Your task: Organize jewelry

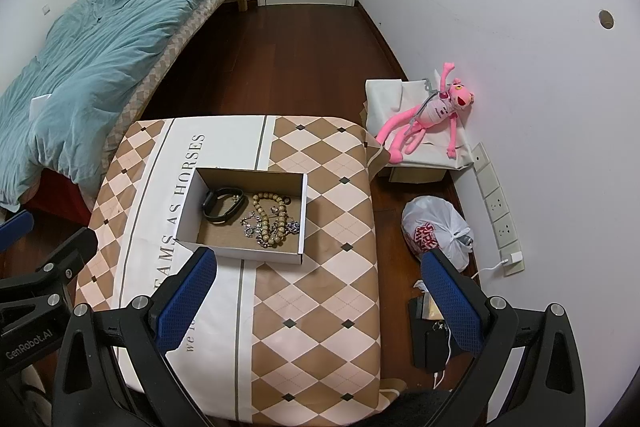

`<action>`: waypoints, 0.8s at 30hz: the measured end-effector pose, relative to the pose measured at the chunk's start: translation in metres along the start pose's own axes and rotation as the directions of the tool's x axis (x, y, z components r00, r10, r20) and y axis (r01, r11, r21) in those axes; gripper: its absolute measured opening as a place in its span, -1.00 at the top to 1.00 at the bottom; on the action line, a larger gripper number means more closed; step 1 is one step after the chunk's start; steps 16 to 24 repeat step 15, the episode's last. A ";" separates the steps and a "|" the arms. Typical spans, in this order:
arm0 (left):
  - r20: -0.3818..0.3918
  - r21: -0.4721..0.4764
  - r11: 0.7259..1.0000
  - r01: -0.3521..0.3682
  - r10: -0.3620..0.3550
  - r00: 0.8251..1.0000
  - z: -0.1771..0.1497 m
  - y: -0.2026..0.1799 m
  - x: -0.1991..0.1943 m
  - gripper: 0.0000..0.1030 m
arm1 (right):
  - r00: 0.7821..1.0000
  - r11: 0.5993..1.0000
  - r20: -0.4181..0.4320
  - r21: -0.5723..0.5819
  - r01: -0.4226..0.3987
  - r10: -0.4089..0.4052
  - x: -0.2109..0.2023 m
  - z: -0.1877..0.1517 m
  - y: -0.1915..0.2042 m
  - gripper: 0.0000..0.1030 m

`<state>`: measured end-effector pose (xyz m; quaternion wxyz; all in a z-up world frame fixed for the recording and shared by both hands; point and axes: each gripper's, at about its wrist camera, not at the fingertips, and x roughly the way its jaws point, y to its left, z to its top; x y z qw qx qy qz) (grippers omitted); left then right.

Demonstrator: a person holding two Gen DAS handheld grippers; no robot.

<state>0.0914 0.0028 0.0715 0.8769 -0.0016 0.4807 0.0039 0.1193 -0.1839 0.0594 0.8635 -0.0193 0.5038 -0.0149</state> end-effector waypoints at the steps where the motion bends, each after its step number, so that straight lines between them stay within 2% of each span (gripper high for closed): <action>1: -0.002 -0.001 1.000 0.002 -0.002 1.000 0.000 0.001 0.000 -0.98 | 1.000 1.000 0.000 0.000 -0.001 0.001 0.000 0.000 0.000 -1.00; 24: 0.007 0.003 1.000 0.005 -0.005 1.000 0.001 0.005 -0.002 -0.98 | 1.000 1.000 -0.002 -0.002 -0.003 0.003 0.000 0.002 0.001 -1.00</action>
